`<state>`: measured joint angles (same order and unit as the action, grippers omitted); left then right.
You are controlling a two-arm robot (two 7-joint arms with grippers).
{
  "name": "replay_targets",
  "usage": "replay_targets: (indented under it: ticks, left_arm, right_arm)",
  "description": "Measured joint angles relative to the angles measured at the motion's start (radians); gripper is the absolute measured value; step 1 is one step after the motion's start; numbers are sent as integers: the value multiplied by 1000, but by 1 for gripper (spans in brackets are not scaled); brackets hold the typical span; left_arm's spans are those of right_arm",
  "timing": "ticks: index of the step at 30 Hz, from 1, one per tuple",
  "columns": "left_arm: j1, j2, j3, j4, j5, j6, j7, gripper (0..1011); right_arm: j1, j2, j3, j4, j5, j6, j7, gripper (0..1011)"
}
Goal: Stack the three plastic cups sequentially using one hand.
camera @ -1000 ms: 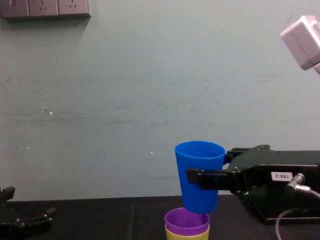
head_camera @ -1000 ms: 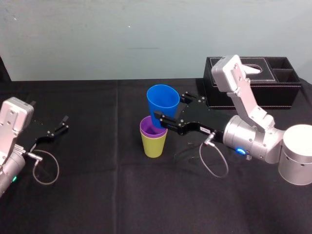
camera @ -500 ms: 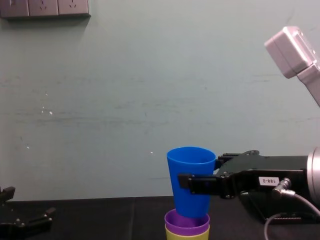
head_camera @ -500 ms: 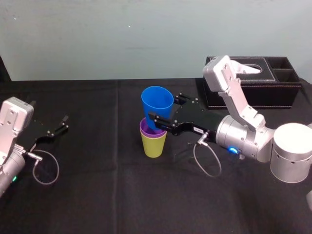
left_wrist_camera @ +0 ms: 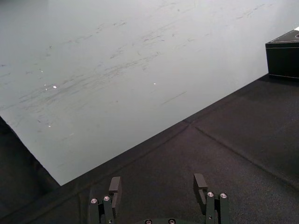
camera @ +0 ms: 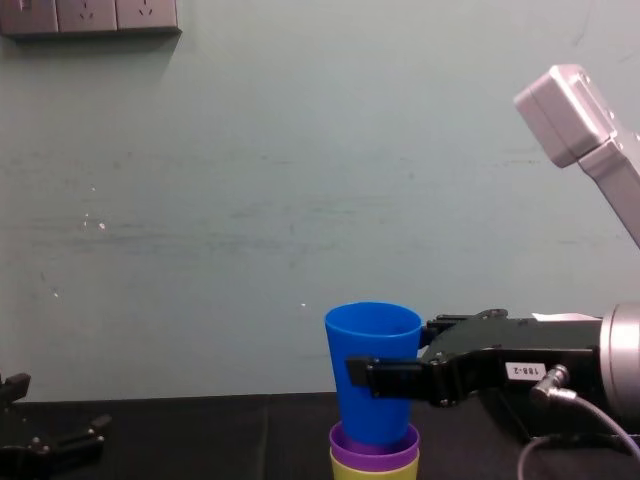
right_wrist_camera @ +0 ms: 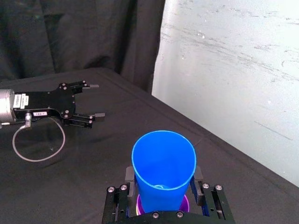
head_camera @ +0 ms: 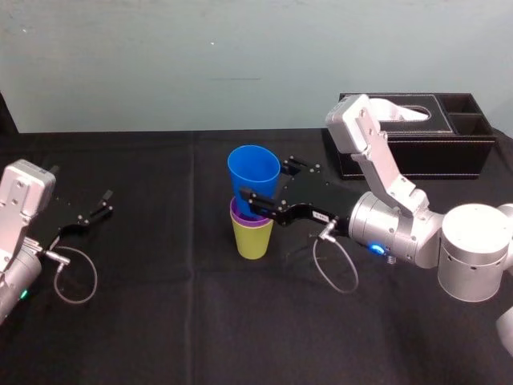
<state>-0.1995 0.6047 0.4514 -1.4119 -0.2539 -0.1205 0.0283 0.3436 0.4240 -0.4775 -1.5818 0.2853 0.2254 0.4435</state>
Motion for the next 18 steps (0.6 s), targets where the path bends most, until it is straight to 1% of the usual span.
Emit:
replay_targets:
  ticks: [18]
  left_arm:
    - [0,0,0,0,0,0,0,1010]
  right_arm:
    - [1,-11,-4,27,-7,-6,-1,707]
